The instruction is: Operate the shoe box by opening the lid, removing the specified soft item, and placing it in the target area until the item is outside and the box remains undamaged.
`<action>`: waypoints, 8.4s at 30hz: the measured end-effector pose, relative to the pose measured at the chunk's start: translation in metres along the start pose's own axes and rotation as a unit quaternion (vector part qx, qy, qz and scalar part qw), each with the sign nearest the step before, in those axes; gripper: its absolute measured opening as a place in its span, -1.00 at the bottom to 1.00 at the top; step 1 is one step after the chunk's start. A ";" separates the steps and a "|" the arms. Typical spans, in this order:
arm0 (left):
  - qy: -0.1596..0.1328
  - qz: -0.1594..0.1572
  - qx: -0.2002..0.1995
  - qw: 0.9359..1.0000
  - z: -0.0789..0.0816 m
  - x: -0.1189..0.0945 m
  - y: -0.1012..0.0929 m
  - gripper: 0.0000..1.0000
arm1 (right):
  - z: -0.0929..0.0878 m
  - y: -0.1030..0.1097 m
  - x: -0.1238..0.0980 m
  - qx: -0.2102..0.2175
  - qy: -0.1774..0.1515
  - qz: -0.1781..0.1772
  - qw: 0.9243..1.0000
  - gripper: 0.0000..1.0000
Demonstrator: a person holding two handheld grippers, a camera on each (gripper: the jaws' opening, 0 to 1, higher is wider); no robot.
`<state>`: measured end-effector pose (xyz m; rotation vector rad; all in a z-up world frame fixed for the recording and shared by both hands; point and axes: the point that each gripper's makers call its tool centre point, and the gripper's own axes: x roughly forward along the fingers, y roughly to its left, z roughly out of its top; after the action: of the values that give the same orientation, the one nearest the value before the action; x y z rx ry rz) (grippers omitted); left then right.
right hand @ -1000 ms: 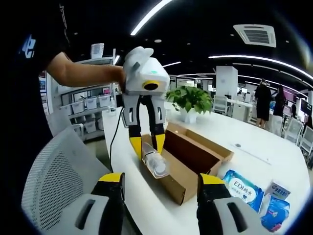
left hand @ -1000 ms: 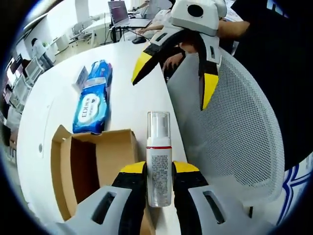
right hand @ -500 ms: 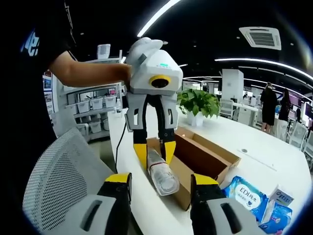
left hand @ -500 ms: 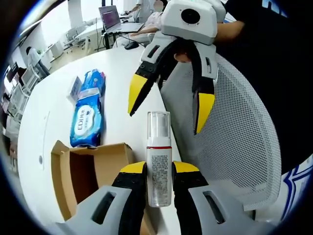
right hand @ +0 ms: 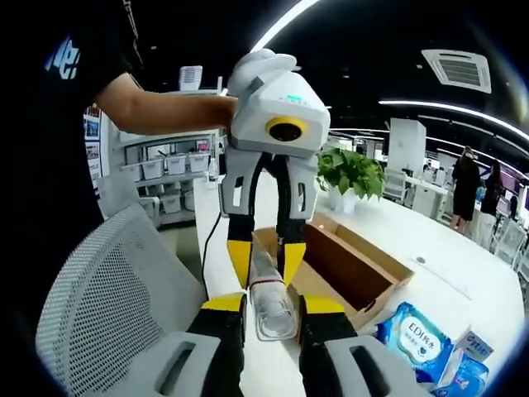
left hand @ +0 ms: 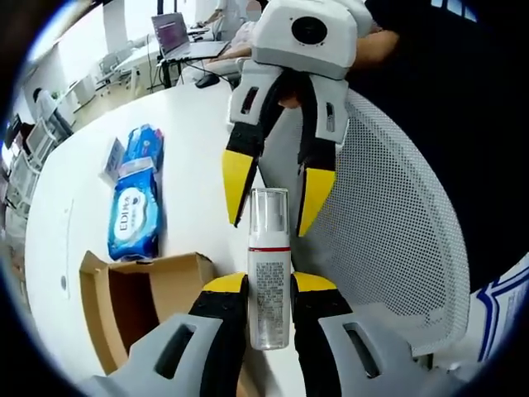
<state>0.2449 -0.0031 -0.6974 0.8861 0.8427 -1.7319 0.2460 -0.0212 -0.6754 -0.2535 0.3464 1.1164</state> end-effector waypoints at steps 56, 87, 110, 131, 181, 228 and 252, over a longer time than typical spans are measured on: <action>-0.089 0.108 -0.049 0.989 0.005 -0.004 0.030 -0.08 | -0.008 -0.019 -0.017 -0.022 0.056 -0.007 0.998 -0.71; -0.252 0.273 -0.174 0.912 -0.024 -0.054 0.040 0.68 | 0.013 -0.097 -0.038 -0.150 0.146 0.012 0.978 -0.71; -0.270 0.357 -0.230 0.864 -0.057 -0.072 0.020 0.99 | 0.012 -0.190 -0.051 -0.222 0.238 0.005 0.946 -0.70; -0.300 0.426 -0.282 0.806 -0.074 -0.087 -0.009 0.99 | -0.017 -0.246 -0.028 -0.251 0.335 0.047 0.907 -0.70; -0.292 0.506 -0.333 0.740 -0.092 -0.075 -0.014 0.99 | -0.086 -0.328 0.028 -0.233 0.506 0.091 0.825 -0.68; -0.284 0.512 -0.342 0.735 -0.100 -0.072 -0.015 0.92 | -0.087 -0.332 0.047 -0.270 0.503 0.106 0.814 -0.64; -0.278 0.514 -0.388 0.713 -0.113 -0.075 -0.014 0.85 | -0.080 -0.333 0.049 -0.246 0.478 0.084 0.839 -0.44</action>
<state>0.2714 0.1303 -0.6871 0.1023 0.4063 -0.4539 0.5562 -0.1493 -0.7593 -1.2851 0.9788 1.1726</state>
